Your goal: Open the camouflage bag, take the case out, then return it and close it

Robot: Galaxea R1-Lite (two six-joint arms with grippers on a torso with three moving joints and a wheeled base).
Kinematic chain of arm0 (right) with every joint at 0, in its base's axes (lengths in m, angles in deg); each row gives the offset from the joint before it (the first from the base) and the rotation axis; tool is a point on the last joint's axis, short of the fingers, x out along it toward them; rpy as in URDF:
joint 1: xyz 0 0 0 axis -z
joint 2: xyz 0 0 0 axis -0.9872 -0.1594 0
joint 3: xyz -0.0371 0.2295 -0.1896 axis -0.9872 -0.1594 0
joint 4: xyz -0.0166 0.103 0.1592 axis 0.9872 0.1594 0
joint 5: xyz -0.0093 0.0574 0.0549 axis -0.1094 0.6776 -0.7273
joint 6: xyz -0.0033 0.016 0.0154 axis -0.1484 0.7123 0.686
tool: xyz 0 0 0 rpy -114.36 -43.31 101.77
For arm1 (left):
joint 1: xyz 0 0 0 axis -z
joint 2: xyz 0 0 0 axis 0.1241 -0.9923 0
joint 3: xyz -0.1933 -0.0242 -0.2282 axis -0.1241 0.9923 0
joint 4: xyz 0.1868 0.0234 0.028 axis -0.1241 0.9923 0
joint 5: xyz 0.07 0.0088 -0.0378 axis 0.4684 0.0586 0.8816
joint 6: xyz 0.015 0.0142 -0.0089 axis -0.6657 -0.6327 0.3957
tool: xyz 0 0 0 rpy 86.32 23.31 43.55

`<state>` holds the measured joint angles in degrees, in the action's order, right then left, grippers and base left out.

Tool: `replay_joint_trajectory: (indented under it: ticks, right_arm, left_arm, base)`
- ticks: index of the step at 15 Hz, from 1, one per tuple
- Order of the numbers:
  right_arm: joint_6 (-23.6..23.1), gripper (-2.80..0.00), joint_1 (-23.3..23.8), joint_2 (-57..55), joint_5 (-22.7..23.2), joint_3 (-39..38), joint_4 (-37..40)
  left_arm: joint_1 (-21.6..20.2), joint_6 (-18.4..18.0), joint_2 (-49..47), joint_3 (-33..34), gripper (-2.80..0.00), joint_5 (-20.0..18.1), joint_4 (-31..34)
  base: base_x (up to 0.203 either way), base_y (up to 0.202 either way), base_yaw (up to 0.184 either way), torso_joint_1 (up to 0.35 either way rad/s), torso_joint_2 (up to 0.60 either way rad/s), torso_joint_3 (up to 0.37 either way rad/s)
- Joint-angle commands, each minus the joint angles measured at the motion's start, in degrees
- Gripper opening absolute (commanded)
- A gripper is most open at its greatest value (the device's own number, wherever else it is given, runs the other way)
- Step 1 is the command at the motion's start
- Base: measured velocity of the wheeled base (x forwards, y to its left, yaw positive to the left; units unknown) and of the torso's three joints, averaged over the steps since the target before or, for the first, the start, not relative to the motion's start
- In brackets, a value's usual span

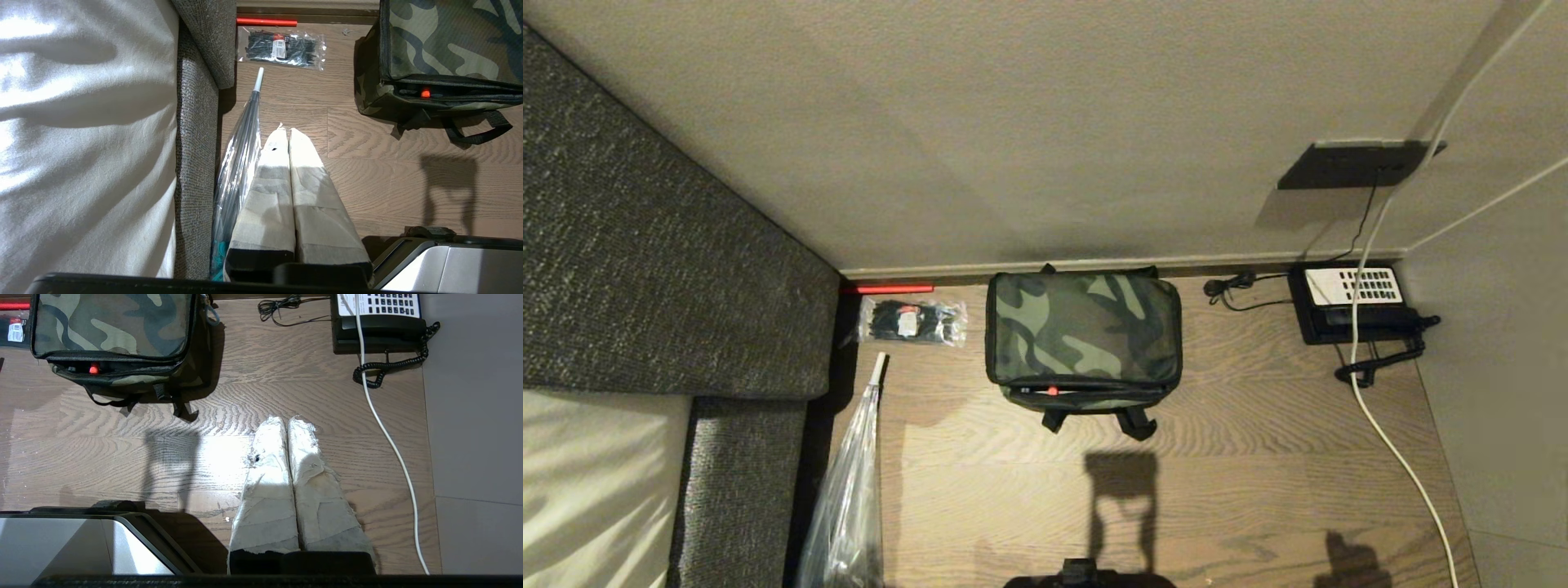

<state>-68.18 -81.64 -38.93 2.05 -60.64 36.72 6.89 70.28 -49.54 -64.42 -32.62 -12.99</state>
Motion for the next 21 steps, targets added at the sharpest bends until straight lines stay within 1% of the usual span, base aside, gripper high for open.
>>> replay_joint_trajectory:
  ticks: [1, 8, 15, 21]
  right_arm:
    - [0.0, -2.80, 0.0, -0.1, 0.0, 0.0, 0.0]
    - [0.0, -2.80, 0.0, -0.1, 0.0, 0.0, 0.0]
    - [-0.4, -2.80, 0.0, -0.1, 0.0, 0.0, 0.0]
    - [0.1, -2.80, 0.0, -0.1, -0.1, 0.0, 0.1]
  left_arm:
    - [0.0, 0.0, 0.1, 0.2, -2.80, 0.0, 0.0]
    - [0.0, 0.7, 0.0, 0.2, -2.80, 0.0, -0.1]
    - [0.0, 0.7, 0.1, 0.2, -2.80, 0.0, -0.1]
    - [0.0, 0.8, 0.1, 0.2, -2.80, 0.0, -0.1]
  base:
    - [0.000, 0.000, 0.000, 0.000, 0.00, 0.000]
    - [0.000, 0.000, 0.000, 0.000, 0.00, 0.022]
    - [0.000, 0.000, 0.000, 0.002, 0.00, 0.194]
    - [0.000, 0.000, 0.000, 0.003, 0.00, 0.200]
